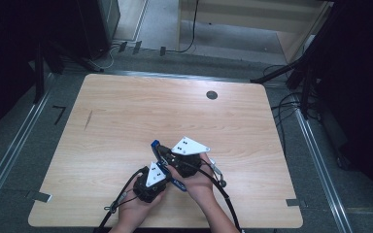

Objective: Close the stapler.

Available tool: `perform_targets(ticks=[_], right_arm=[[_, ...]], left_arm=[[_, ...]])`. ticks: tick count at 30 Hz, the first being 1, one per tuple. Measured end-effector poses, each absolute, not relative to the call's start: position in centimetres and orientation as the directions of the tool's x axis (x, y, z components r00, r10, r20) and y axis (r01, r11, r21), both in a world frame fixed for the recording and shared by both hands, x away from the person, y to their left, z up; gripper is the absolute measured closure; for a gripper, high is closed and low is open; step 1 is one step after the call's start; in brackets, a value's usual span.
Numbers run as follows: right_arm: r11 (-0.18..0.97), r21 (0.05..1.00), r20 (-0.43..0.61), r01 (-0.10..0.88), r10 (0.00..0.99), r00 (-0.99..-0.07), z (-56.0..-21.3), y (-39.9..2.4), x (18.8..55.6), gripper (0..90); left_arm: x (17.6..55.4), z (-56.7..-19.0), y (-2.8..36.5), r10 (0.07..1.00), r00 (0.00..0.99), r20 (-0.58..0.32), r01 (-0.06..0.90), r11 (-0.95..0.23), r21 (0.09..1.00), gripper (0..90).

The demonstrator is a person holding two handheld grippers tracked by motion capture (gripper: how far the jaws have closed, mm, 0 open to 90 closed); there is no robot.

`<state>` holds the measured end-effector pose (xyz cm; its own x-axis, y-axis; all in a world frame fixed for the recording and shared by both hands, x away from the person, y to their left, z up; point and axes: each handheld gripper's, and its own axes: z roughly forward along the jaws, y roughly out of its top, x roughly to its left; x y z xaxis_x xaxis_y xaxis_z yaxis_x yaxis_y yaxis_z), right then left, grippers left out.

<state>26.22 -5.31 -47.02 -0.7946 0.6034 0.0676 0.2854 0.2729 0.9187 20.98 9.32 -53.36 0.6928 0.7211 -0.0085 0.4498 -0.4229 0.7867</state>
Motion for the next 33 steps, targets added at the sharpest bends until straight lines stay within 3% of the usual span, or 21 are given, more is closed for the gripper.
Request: perform_targets(ticks=[33], right_arm=[[0.302,0.892,0.110,0.336,0.576,-0.810,-48.4,-3.7,28.2,90.0]], left_arm=[[21.0,-53.4,9.3,0.720,0.694,-0.004,0.448,-0.426,0.786,90.0]])
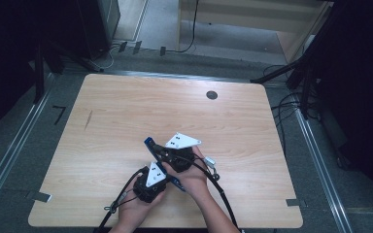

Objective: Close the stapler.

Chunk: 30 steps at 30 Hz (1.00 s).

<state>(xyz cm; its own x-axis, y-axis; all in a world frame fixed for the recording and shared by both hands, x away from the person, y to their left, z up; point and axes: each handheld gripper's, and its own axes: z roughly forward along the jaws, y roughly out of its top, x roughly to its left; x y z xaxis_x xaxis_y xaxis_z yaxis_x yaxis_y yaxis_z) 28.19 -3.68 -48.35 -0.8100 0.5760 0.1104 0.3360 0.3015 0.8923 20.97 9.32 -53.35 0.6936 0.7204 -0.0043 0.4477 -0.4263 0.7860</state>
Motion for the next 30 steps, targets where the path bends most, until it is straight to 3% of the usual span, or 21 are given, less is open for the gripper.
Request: perform_targets(ticks=[30], right_arm=[[0.433,0.797,0.109,0.420,0.582,-0.806,-50.3,-1.2,30.2,90.0]], left_arm=[[21.0,-53.4,9.3,0.719,0.695,-0.003,0.446,-0.428,0.786,90.0]])
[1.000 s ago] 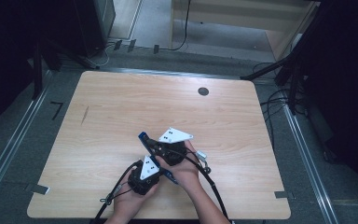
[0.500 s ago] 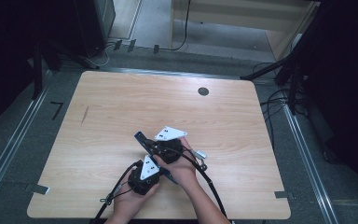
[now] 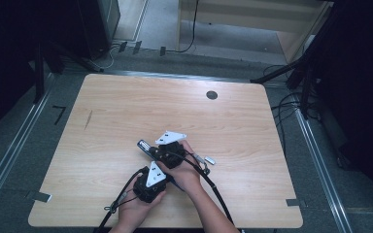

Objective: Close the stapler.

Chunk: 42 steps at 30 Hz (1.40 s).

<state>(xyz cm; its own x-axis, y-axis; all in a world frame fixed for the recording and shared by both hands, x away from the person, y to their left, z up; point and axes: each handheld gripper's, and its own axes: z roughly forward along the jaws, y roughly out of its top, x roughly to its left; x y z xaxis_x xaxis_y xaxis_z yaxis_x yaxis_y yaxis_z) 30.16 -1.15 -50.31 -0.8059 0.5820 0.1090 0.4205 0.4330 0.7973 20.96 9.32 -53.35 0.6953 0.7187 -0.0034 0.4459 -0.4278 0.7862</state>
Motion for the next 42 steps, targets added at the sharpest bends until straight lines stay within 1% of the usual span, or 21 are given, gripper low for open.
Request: perform_targets(ticks=[5,9,16,19,34,42], right_arm=[[0.463,0.772,0.099,0.435,0.589,-0.802,-50.6,-0.6,30.3,90.0],[0.456,0.764,0.123,0.456,0.590,-0.798,-50.4,-0.6,30.6,90.0],[0.458,0.764,0.122,0.454,0.588,-0.799,-50.4,-0.9,30.5,90.0],[0.442,0.770,0.136,0.461,0.592,-0.795,-50.2,-1.3,30.6,90.0],[0.393,0.797,0.140,0.459,0.618,-0.774,-49.1,-4.3,30.3,90.0],[0.357,0.808,0.143,0.468,0.652,-0.744,-48.7,-6.3,30.2,89.1]], left_arm=[[21.0,-53.3,9.3,0.719,0.695,-0.004,0.448,-0.429,0.785,90.0],[21.0,-53.3,9.3,0.719,0.695,-0.003,0.447,-0.429,0.785,90.0],[21.0,-53.3,9.3,0.719,0.695,-0.005,0.448,-0.428,0.785,90.0],[21.0,-53.3,9.3,0.719,0.695,-0.004,0.448,-0.428,0.785,90.0],[21.0,-53.3,9.3,0.721,0.693,-0.002,0.446,-0.427,0.787,90.0],[21.0,-53.4,9.3,0.720,0.694,-0.006,0.447,-0.425,0.787,90.0]])
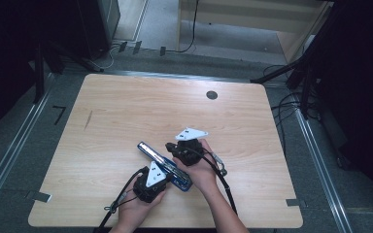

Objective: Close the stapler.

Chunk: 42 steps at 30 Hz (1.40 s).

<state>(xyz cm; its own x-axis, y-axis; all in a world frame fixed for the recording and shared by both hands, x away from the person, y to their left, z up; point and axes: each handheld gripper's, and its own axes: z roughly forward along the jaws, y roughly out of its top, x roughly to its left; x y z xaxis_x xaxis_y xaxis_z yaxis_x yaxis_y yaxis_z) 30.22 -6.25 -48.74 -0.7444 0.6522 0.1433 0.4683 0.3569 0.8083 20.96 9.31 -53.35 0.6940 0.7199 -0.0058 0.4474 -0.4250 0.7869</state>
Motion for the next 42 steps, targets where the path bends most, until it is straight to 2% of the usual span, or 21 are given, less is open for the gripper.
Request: perform_targets(ticks=[21,42], right_arm=[[0.285,0.829,0.129,0.481,0.739,-0.661,-47.9,-11.8,30.2,85.1],[0.274,0.810,0.114,0.519,0.794,-0.598,-49.9,-16.9,29.7,85.1]], left_arm=[[20.9,-53.4,9.3,0.721,0.693,-0.008,0.449,-0.423,0.787,90.0],[21.0,-53.3,9.3,0.719,0.695,-0.006,0.449,-0.427,0.785,90.0]])
